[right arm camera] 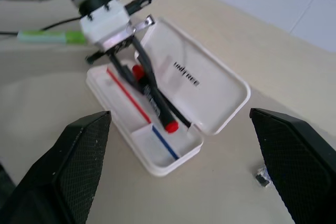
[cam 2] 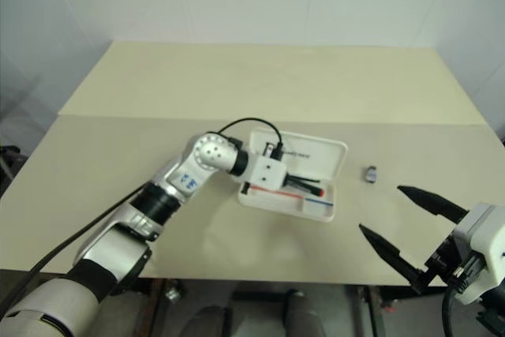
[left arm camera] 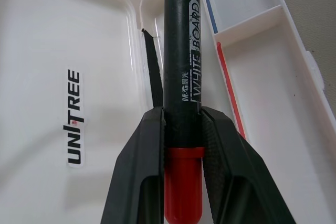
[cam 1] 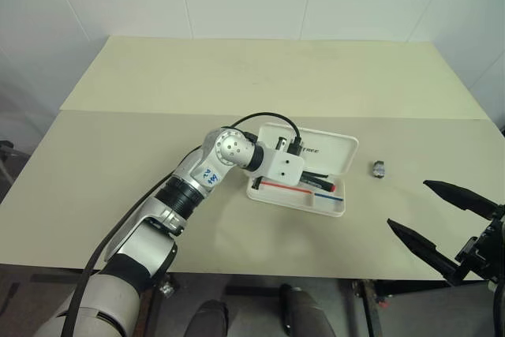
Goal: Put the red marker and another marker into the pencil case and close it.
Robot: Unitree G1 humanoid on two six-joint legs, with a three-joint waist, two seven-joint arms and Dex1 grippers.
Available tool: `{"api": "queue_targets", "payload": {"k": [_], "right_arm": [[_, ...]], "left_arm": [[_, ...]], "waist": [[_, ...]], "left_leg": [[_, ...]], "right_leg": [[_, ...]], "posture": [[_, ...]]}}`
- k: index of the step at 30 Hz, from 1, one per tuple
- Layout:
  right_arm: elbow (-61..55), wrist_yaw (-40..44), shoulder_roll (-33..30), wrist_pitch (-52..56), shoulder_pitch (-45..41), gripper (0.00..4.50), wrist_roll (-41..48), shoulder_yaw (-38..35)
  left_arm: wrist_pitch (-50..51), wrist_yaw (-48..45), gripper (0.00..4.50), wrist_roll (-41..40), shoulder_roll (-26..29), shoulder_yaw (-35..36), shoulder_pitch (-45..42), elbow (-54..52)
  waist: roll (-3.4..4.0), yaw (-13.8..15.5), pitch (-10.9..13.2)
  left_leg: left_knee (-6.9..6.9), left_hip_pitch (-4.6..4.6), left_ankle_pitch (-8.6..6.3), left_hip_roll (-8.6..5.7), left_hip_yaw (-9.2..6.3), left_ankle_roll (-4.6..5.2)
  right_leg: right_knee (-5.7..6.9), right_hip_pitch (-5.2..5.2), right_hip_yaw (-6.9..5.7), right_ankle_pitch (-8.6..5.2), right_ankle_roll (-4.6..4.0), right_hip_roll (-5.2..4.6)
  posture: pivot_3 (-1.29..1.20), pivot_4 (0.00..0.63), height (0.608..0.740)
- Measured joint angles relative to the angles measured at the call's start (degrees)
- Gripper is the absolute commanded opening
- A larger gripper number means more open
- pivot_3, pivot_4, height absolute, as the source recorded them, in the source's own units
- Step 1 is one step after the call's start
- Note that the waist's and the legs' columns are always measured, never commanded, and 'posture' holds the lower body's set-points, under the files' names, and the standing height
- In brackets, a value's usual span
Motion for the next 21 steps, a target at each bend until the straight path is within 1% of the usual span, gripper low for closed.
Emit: {"api": "queue_targets", "payload": {"k": [7,9,10,11,19,21], "right_arm": [[-0.1,-1.3,0.8,-0.1,1.2,4.50,0.8,0.1],[-0.1,-1.5,0.8,-0.2,1.2,4.50,0.7,0.5],[-0.1,-1.6,0.8,-0.3,1.2,4.50,0.5,0.7],[0.0,-1.7,0.8,-0.6,1.2,4.50,0.2,1.1],[0.1,-2.3,0.8,-1.0,0.9,4.50,-1.1,1.8],[0.2,-2.4,0.8,-1.0,0.6,4.50,-1.4,2.0]], "left_arm": [[-0.3,0.0,0.60,1.0,0.1,-0.5,0.0,2.0],[-0.7,0.1,1.33,1.5,0.1,-0.5,-0.1,2.0],[-0.7,0.2,1.53,1.7,0.1,-0.6,-0.2,2.1],[-0.7,0.4,1.84,1.9,0.1,-0.7,-0.4,2.4],[0.7,1.8,4.45,1.9,-0.8,0.3,-1.4,2.1],[1.1,1.8,4.45,1.9,-0.7,0.6,-1.4,1.5]], "waist": [[0.00,0.0,0.0],[0.00,0.0,0.0],[0.00,0.0,0.0],[0.00,0.0,0.0],[0.00,0.0,0.0],[0.00,0.0,0.0]], "left_leg": [[-0.01,0.01,-0.01,0.00,0.03,0.02],[0.00,0.01,-0.01,0.00,0.04,0.02],[0.00,0.01,-0.01,0.00,0.04,0.02],[0.00,0.01,-0.01,0.00,0.04,0.02],[-0.05,0.02,-0.03,0.00,0.04,0.06],[-0.07,0.03,-0.05,0.01,0.04,0.08]], "right_leg": [[-0.01,0.00,0.04,0.02,0.04,0.01],[-0.02,0.00,0.04,0.02,0.04,0.00],[-0.01,0.00,0.05,0.02,0.04,0.00],[-0.01,0.00,0.05,0.02,0.04,0.00],[-0.03,0.00,0.05,0.02,0.09,0.02],[-0.03,0.00,0.05,0.02,0.10,0.02]], "posture": [[0.00,0.150,0.740],[0.00,0.150,0.740],[0.00,0.150,0.740],[0.00,0.150,0.740],[0.00,0.150,0.740],[0.00,0.150,0.740]]}}
